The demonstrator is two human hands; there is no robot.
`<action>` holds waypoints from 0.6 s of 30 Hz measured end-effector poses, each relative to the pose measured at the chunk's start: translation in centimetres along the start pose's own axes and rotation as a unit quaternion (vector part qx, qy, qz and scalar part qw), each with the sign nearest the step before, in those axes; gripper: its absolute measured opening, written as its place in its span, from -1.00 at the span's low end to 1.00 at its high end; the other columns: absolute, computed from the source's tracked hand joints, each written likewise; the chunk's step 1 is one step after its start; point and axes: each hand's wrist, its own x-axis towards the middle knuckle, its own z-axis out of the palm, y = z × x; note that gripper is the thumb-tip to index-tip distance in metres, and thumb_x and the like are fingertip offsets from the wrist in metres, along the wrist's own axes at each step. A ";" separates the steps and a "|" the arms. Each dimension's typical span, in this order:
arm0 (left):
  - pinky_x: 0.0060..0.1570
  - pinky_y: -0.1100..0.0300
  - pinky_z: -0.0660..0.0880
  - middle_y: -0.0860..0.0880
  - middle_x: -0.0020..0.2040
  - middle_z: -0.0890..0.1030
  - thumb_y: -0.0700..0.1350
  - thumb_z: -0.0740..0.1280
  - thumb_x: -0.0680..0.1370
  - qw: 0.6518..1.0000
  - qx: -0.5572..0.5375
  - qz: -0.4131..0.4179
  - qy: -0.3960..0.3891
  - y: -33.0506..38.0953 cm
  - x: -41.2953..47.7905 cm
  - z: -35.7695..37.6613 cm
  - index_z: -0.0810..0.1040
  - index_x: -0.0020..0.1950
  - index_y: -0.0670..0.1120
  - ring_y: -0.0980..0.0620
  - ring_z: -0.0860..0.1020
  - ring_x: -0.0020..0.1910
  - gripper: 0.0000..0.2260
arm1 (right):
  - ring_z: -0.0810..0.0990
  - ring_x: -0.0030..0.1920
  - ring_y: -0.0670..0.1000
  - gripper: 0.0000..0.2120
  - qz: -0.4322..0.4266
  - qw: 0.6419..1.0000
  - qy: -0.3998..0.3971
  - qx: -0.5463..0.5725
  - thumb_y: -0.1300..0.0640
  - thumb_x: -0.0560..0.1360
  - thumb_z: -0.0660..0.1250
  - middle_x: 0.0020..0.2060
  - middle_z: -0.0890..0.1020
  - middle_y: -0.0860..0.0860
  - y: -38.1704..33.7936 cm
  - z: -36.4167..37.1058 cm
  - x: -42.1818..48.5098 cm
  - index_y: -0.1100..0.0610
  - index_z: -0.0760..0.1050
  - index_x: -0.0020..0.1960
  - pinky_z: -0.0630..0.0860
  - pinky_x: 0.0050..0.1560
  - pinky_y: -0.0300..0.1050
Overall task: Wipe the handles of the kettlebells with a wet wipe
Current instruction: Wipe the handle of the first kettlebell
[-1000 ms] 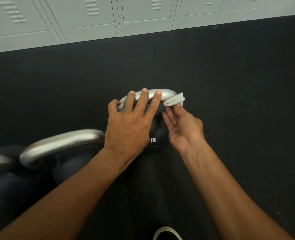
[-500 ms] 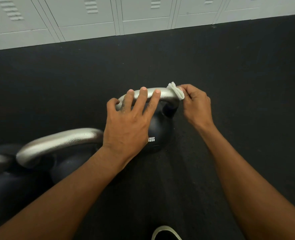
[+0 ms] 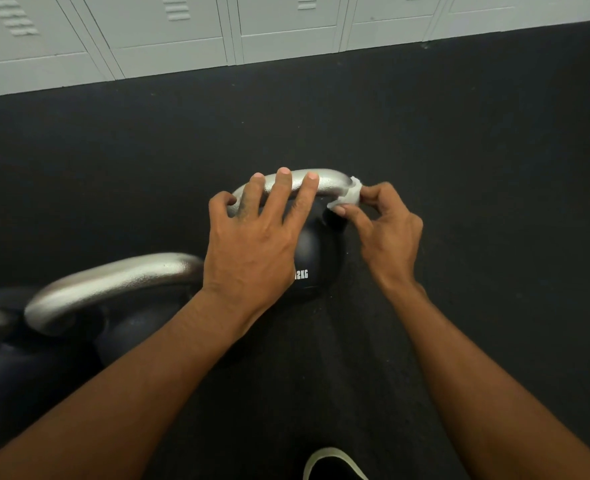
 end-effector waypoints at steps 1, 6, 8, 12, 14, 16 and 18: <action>0.12 -0.20 0.41 -0.17 0.51 0.40 -0.07 0.05 0.54 1.000 0.000 -0.001 0.000 0.0 0.0 0.0 0.20 0.64 -0.02 -0.24 0.44 0.39 -0.38 | 0.66 0.01 -0.21 -0.68 -0.008 1.000 -0.006 -0.007 -0.08 0.40 0.55 -0.05 0.71 -0.16 -0.1 -0.1 0.4 0.06 0.61 0.05 0.59 0.09 -0.09; 0.11 -0.19 0.39 -0.17 0.50 0.40 -0.11 0.06 0.54 1.000 0.001 -0.001 0.010 0.1 -0.1 0.1 0.20 0.63 -0.02 -0.24 0.44 0.38 -0.39 | 0.56 -0.08 -0.15 -0.63 -0.036 0.997 0.035 -0.058 -0.06 0.42 0.55 -0.08 0.62 -0.11 -0.2 1.3 -0.3 0.10 0.48 0.04 0.52 -0.05 -0.15; 0.11 -0.19 0.40 -0.17 0.50 0.41 -0.11 0.04 0.55 1.000 -0.001 0.001 0.014 0.0 -0.1 0.1 0.20 0.63 -0.03 -0.24 0.44 0.37 -0.40 | 0.52 -0.13 -0.13 -0.65 -0.043 0.996 0.057 -0.053 -0.01 0.43 0.54 -0.11 0.59 -0.07 -0.4 2.1 -0.5 0.13 0.45 0.02 0.47 -0.11 -0.19; 0.10 -0.20 0.40 -0.17 0.50 0.41 -0.11 0.10 0.53 1.000 -0.001 0.002 0.018 0.0 -0.2 0.2 0.21 0.63 -0.03 -0.24 0.45 0.38 -0.38 | 0.58 -0.02 -0.26 -0.67 -0.038 0.999 0.006 0.006 0.01 0.46 0.52 -0.06 0.62 -0.22 0.1 1.0 0.0 0.07 0.50 0.12 0.50 0.04 -0.30; 0.11 -0.20 0.39 -0.17 0.50 0.41 -0.12 0.13 0.52 1.000 -0.001 0.001 0.017 0.1 -0.2 0.2 0.20 0.63 -0.03 -0.24 0.44 0.38 -0.37 | 0.60 0.13 -0.18 -0.66 -0.041 0.996 -0.072 0.024 0.02 0.51 0.47 0.08 0.64 -0.21 0.8 0.1 0.8 0.04 0.51 0.24 0.53 0.21 -0.09; 0.11 -0.20 0.39 -0.17 0.50 0.40 -0.11 0.10 0.52 1.000 0.001 0.002 0.014 0.0 -0.1 0.2 0.20 0.63 -0.03 -0.24 0.43 0.39 -0.37 | 0.58 0.24 -0.09 -0.65 -0.053 0.985 -0.164 0.023 0.03 0.58 0.38 0.20 0.61 -0.17 1.0 -1.0 2.0 0.03 0.49 0.34 0.50 0.29 0.08; 0.11 -0.19 0.40 -0.17 0.50 0.40 -0.10 0.08 0.53 1.000 0.005 0.002 0.013 -0.1 -0.1 0.2 0.20 0.63 -0.03 -0.24 0.44 0.39 -0.38 | 0.55 0.27 -0.13 -0.69 -0.042 0.968 -0.244 0.028 0.03 0.65 0.26 0.23 0.61 -0.08 0.3 -2.0 3.1 0.05 0.48 0.38 0.46 0.33 -0.03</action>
